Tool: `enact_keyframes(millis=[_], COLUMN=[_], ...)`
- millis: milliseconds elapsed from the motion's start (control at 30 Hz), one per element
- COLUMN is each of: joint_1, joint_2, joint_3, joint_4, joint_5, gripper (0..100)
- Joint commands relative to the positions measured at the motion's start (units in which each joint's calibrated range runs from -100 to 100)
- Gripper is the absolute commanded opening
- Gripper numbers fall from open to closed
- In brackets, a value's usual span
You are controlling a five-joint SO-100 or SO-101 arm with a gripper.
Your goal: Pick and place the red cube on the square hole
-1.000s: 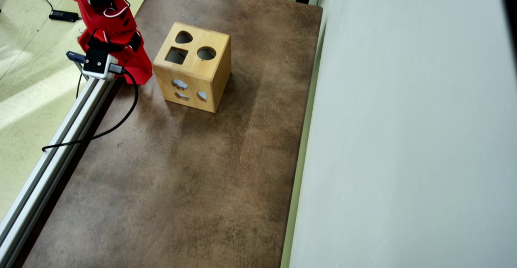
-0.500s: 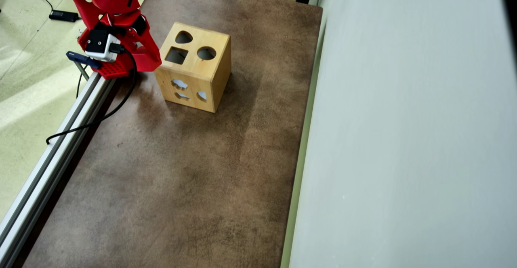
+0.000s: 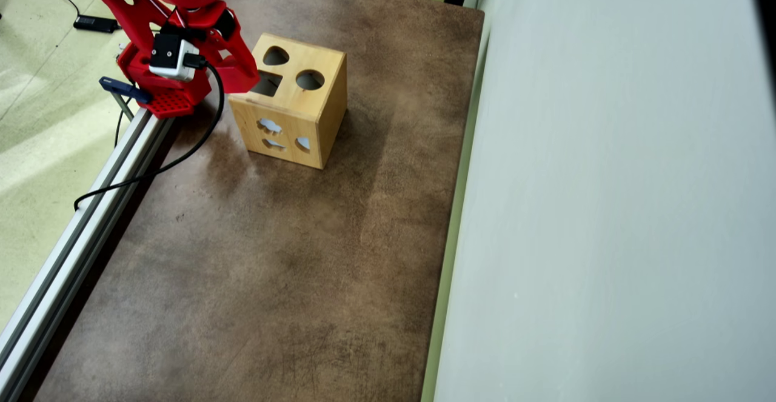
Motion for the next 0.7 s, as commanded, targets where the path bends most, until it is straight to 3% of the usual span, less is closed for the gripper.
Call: enact_keyframes(millis=[0, 233, 667], joint_1=[-0.73, -1.02, -4.74], joint_2=[-0.47, 2.08, 5.39], joint_3=[-1.27, -0.65, -0.56], joint_4=[0.57, 0.17, -2.24], joint_5=[-1.61, -4.49, -4.49], gripper=[18, 18, 18])
